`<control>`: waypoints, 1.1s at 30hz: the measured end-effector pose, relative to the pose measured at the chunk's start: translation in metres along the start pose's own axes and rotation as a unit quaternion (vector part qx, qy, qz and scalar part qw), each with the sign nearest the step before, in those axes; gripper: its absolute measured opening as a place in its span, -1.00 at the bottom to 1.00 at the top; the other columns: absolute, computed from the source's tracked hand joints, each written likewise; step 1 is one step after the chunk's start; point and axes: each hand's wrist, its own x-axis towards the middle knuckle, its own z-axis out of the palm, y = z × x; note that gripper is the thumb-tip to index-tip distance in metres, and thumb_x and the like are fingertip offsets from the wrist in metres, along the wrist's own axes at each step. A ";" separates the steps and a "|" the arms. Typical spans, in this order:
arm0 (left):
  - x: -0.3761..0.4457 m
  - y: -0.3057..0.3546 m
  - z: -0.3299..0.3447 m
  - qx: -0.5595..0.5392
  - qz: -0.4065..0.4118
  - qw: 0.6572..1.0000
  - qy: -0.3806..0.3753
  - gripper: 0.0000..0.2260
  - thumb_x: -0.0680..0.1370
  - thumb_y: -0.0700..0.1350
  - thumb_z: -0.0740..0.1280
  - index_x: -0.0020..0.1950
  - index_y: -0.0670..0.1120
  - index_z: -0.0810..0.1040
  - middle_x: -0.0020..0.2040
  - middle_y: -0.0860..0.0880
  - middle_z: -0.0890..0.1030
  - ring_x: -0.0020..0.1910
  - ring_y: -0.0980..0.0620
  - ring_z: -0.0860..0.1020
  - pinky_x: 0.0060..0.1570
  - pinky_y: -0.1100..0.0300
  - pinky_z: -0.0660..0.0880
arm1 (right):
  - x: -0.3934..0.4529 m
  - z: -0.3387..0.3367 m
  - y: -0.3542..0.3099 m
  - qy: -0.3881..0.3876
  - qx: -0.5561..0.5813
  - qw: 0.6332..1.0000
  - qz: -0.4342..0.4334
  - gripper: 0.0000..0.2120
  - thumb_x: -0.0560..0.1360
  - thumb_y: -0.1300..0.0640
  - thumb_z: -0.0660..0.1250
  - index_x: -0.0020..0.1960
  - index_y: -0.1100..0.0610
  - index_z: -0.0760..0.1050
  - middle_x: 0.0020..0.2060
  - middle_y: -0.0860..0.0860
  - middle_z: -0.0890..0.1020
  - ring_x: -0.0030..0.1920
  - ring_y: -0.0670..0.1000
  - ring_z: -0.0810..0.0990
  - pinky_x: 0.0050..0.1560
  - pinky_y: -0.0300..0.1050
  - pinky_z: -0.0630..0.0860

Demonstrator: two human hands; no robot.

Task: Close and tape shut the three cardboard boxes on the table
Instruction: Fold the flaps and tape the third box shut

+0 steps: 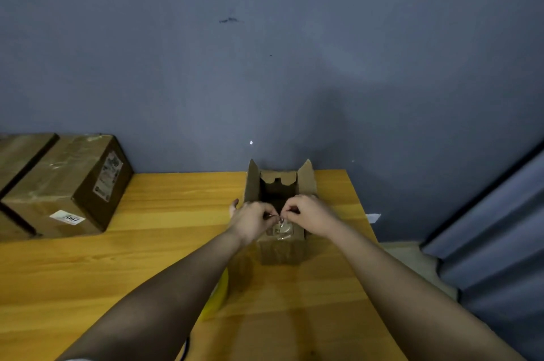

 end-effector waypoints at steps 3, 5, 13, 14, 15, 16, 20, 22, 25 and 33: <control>0.000 0.001 0.000 0.006 0.007 1.000 -0.001 -0.81 0.61 0.06 0.20 0.05 0.14 0.60 0.04 0.16 0.63 0.18 0.12 0.49 0.40 -0.09 -0.03 | 0.000 -0.002 0.003 0.010 0.044 0.999 0.026 -0.77 0.52 0.07 0.38 0.17 0.02 0.55 0.04 -0.05 0.64 0.02 -0.07 0.60 0.08 -0.06 0.57; -0.001 0.001 0.000 0.002 0.007 1.000 -0.005 -0.81 0.62 0.06 0.19 0.05 0.14 0.60 0.04 0.16 0.64 0.18 0.13 0.50 0.41 -0.10 -0.03 | 0.002 -0.004 0.004 0.002 0.040 0.999 0.025 -0.89 0.51 0.07 0.39 0.03 0.02 0.59 -0.02 -0.07 0.66 -0.01 -0.09 0.59 0.07 -0.04 0.57; -0.002 0.002 -0.003 0.002 0.016 1.000 -0.004 -0.80 0.61 0.06 0.20 0.06 0.13 0.62 0.05 0.16 0.64 0.18 0.16 0.50 0.41 -0.06 -0.03 | 0.009 -0.014 -0.003 -0.050 0.072 0.994 0.067 -0.84 0.55 0.18 0.32 0.02 0.17 0.66 -0.07 0.01 0.66 -0.17 -0.08 0.56 -0.13 -0.21 0.48; -0.002 0.002 -0.002 -0.005 0.013 1.000 -0.003 -0.81 0.61 0.06 0.20 0.06 0.12 0.62 0.06 0.16 0.64 0.18 0.16 0.50 0.41 -0.05 -0.01 | 0.010 -0.014 -0.002 -0.054 0.081 0.992 0.079 -0.85 0.53 0.19 0.34 0.00 0.21 0.66 -0.06 0.06 0.68 -0.14 -0.03 0.59 -0.10 -0.16 0.53; -0.002 0.003 -0.002 -0.009 0.011 1.000 -0.001 -0.81 0.61 0.05 0.21 0.05 0.12 0.62 0.07 0.16 0.63 0.17 0.15 0.50 0.40 -0.04 0.02 | 0.012 -0.014 -0.002 -0.055 0.087 0.990 0.091 -0.84 0.51 0.19 0.35 -0.02 0.24 0.67 -0.04 0.13 0.69 -0.10 0.04 0.62 -0.03 -0.07 0.58; -0.002 0.003 -0.002 -0.009 0.011 1.000 -0.001 -0.82 0.61 0.05 0.22 0.05 0.11 0.61 0.07 0.15 0.63 0.16 0.14 0.51 0.39 -0.03 0.06 | 0.013 -0.013 -0.001 -0.053 0.090 0.989 0.105 -0.82 0.49 0.19 0.37 -0.03 0.28 0.66 -0.03 0.20 0.68 -0.11 0.08 0.63 0.01 0.00 0.59; 0.000 0.004 0.000 -0.017 0.015 1.000 -0.007 -0.83 0.61 0.03 0.24 0.04 0.09 0.62 0.06 0.14 0.64 0.09 0.12 0.53 0.19 0.10 0.28 | 0.012 -0.011 -0.002 -0.039 0.082 0.987 0.131 -0.82 0.47 0.19 0.38 -0.02 0.28 0.65 -0.07 0.19 0.69 -0.25 -0.01 0.55 -0.19 -0.12 0.52; 0.001 0.004 0.000 -0.032 0.017 0.999 -0.013 -0.84 0.60 -0.01 0.26 0.04 0.05 0.63 0.05 0.11 0.65 0.03 0.13 0.55 0.01 0.19 0.38 | 0.011 -0.010 -0.002 -0.033 0.091 0.987 0.126 -0.86 0.48 0.20 0.39 -0.03 0.23 0.65 -0.14 0.10 0.68 -0.29 -0.07 0.53 -0.25 -0.23 0.47; 0.002 0.004 0.001 -0.065 0.023 0.997 -0.022 -0.86 0.59 -0.05 0.28 0.00 0.00 0.64 0.01 0.06 0.66 -0.05 0.12 0.56 -0.11 0.23 0.46 | 0.006 -0.005 0.001 0.001 0.107 0.987 0.116 -0.91 0.49 0.21 0.38 -0.04 0.18 0.64 -0.23 -0.04 0.59 -0.27 -0.14 0.49 -0.28 -0.30 0.43; 0.002 -0.001 0.000 -0.083 0.021 0.996 -0.017 -0.86 0.59 -0.05 0.28 0.00 -0.01 0.63 -0.17 0.09 0.59 -0.23 0.17 0.49 -0.35 0.36 0.30 | -0.006 0.010 0.006 0.035 0.076 0.996 0.014 -0.78 0.59 0.08 0.27 0.21 -0.03 0.52 -0.01 -0.07 0.64 -0.18 -0.08 0.59 -0.21 -0.15 0.53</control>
